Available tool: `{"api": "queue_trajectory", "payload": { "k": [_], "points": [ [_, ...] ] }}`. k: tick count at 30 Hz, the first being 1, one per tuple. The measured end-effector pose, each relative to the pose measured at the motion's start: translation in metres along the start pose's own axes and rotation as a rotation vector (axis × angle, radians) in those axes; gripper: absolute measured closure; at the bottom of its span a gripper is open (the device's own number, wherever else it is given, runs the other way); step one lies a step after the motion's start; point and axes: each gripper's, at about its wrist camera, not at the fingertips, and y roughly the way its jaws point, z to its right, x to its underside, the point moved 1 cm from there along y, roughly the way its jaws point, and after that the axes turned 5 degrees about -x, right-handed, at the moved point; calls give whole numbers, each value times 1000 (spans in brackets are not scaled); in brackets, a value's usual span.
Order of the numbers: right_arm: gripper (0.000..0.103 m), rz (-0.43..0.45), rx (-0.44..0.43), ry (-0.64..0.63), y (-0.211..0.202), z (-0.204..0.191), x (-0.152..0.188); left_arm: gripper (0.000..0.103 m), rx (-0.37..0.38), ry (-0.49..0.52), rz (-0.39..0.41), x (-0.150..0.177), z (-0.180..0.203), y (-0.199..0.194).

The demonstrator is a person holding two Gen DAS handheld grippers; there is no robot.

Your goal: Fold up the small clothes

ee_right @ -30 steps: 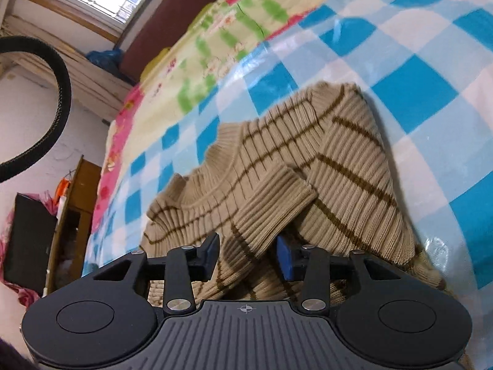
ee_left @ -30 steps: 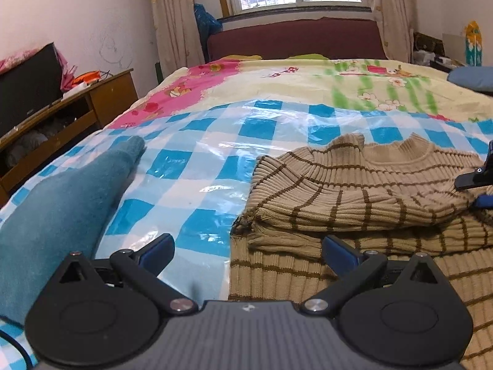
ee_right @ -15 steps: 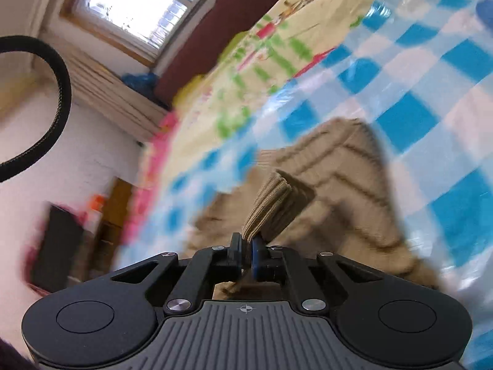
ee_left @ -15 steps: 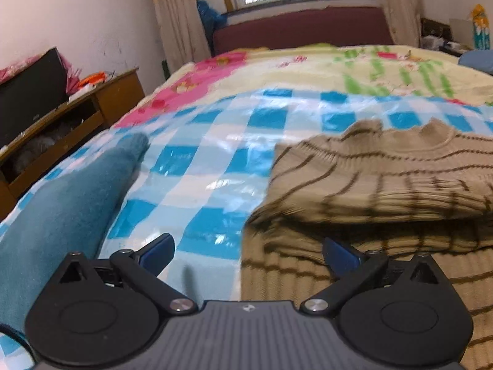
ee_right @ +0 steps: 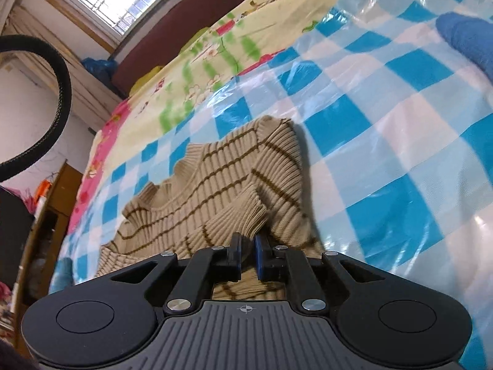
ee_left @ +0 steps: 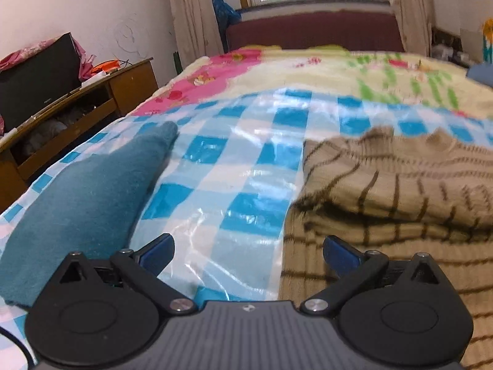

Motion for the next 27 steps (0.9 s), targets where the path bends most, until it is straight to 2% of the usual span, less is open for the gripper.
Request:
{"api": "queue_trajectory", "payload": {
  "k": [5, 9, 11, 15, 17, 19, 21, 25, 26, 27],
  "points": [
    [91, 45, 45, -72, -6, -11, 1, 0, 36, -35, 61, -19, 9, -2],
    [91, 120, 99, -135, -12, -19, -2, 0, 56, -12, 68, -30, 28, 11],
    [91, 143, 95, -167, -14, -24, -3, 0, 64, -1, 64, -33, 37, 18],
    [91, 116, 32, -244, -1, -40, -1, 0, 72, 34, 45, -32, 51, 30],
    [91, 52, 0, -265, 18, -44, 0, 0, 71, 50, 9, -28, 55, 40],
    [91, 14, 31, -258, 35, -39, 0, 0, 68, 53, -22, -23, 54, 47],
    [102, -1, 81, -261, 45, -30, -1, 0, 77, 44, -34, -18, 48, 49],
    [103, -7, 77, -220, 38, -23, -4, 0, 93, 16, -32, -17, 38, 44],
    [101, 5, 75, -240, 33, -27, -3, 0, 90, 13, -19, -18, 37, 40],
    [91, 15, 69, -256, 28, -30, -1, 0, 87, 11, -6, -20, 36, 37]
  ]
}}
